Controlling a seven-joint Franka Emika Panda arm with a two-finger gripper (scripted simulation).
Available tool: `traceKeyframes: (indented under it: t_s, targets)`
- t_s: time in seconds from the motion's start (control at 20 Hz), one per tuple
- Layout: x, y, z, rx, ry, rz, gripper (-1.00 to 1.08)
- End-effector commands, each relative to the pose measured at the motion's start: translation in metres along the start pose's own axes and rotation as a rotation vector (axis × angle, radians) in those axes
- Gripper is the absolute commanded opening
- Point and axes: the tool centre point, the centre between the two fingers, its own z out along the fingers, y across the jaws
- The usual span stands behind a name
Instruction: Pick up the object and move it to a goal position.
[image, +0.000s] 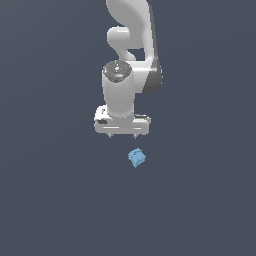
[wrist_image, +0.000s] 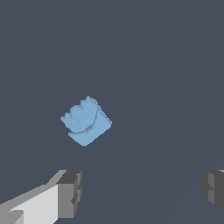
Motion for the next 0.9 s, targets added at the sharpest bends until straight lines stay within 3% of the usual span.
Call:
traceKeyframes:
  t_s: [0.0, 0.85]
  targets:
    - [0.000, 0.000, 0.000, 0.000, 0.000, 0.000, 1.00]
    - [-0.003, -0.016, 0.007, -0.013, -0.026, -0.089, 1.00]
